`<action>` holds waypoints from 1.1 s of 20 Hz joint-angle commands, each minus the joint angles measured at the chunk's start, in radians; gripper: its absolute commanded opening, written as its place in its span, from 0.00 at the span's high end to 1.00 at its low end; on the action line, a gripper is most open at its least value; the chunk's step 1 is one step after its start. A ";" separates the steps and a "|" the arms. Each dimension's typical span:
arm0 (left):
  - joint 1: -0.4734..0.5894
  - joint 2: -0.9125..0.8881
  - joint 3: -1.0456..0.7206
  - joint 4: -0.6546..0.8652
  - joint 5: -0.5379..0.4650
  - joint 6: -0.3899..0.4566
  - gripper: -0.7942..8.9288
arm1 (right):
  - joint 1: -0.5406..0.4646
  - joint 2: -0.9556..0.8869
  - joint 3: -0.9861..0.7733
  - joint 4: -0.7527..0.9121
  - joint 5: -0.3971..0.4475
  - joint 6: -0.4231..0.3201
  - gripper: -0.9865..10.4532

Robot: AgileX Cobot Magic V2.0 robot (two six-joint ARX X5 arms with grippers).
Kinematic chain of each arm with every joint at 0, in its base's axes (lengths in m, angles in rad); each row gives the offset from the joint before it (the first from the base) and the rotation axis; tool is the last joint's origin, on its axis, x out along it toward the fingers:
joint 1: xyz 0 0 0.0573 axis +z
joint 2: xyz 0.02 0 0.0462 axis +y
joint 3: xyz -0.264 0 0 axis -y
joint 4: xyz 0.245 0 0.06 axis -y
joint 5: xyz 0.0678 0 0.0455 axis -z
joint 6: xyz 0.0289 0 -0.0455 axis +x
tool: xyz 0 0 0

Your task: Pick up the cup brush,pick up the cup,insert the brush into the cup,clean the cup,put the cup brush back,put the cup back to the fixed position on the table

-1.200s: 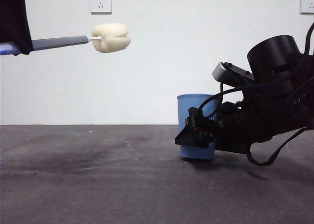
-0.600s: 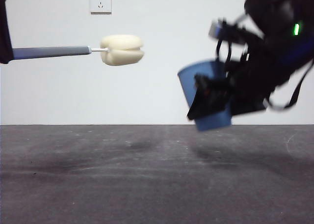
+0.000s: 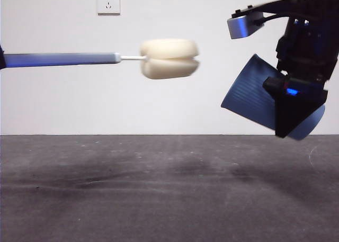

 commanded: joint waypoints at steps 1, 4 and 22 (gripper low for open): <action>-0.031 0.020 -0.008 0.001 0.004 0.033 0.93 | 0.023 0.003 0.020 -0.007 0.049 -0.107 0.93; -0.056 0.048 -0.008 0.004 -0.004 0.034 0.93 | 0.054 0.003 0.032 -0.009 0.120 -0.214 0.93; -0.214 0.278 0.090 0.170 -0.018 -0.001 0.93 | 0.254 0.029 0.032 0.003 0.189 -0.469 0.93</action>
